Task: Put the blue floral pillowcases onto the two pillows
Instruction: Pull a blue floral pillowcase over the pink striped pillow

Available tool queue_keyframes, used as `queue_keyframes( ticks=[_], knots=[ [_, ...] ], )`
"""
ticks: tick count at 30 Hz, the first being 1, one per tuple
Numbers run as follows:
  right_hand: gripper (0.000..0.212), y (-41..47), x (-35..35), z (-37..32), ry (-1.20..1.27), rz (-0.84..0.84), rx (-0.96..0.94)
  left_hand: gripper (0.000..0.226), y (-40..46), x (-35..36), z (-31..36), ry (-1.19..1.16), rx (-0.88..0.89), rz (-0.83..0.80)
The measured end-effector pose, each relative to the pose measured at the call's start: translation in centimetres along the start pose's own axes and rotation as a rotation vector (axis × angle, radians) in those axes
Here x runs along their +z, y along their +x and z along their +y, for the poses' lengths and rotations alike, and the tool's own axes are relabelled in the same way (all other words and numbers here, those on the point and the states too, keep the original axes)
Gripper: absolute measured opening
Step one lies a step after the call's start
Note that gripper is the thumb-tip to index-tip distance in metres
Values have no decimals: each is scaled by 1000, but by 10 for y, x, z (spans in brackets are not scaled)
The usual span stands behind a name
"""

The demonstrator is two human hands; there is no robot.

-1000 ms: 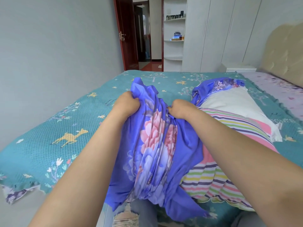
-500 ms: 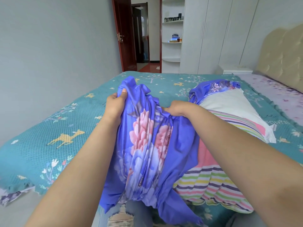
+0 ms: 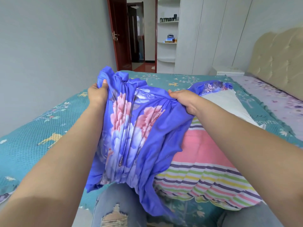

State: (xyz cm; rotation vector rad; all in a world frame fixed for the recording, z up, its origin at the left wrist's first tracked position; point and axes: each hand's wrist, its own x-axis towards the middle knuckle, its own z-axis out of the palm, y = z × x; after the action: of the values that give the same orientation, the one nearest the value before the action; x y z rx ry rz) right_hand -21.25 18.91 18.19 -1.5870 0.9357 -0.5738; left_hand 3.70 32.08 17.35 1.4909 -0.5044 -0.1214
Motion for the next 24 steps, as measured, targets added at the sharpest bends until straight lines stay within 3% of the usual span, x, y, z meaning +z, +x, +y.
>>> queue_keyframes(
  ticks=[3,8,14,19,21,22,24],
  knots=[
    [31,3,8,-7,97,-29,89,41,9,6,0,78,3,28],
    [55,12,1,-10,-103,65,43,38,17,1,-15,225,26,106],
    [52,22,-67,32,-635,333,-107,30,29,-24,-47,249,-54,138],
    [54,27,-82,56,-716,445,-89,30,31,-4,-66,294,-65,116],
    [49,40,-78,69,-718,459,-70,18,31,3,-74,322,-59,106],
    [45,45,-74,74,-689,452,-75,21,29,3,-78,344,-74,95],
    [33,54,-69,85,-532,424,-77,51,27,0,-89,415,-159,8]
  ],
)
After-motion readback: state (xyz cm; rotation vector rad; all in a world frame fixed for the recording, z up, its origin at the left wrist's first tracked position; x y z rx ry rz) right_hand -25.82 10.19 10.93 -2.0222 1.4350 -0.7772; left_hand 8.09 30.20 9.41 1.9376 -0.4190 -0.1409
